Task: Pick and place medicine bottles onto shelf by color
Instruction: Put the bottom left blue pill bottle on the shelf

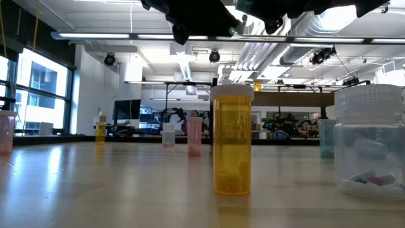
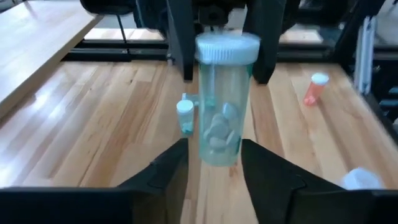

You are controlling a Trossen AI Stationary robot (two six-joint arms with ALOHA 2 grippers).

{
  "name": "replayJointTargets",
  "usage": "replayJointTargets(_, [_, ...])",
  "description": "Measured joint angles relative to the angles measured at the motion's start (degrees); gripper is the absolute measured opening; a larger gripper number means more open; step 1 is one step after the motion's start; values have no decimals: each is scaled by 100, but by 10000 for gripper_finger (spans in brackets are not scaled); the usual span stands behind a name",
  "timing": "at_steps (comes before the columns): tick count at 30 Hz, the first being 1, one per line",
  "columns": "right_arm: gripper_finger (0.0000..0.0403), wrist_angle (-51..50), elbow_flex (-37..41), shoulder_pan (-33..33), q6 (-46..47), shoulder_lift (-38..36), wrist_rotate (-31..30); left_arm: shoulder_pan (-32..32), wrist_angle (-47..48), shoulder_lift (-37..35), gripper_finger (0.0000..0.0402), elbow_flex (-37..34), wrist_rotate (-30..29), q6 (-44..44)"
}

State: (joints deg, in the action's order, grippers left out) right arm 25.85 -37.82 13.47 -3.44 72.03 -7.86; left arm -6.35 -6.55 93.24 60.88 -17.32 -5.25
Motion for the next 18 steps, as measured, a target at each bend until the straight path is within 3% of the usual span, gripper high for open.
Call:
replayJointTargets(6, [123, -69, 0, 1, -10, -90, -255, 6, 36, 25, 189, 2, -23, 50])
replayJointTargets(11, [123, -645, 0, 0, -160, -502, -822, 6, 76, 25, 194, 2, -24, 50])
replayJointTargets(18, [123, -1118, 0, 0, -593, -1265, -2411, 6, 74, 25, 192, 2, -24, 46])
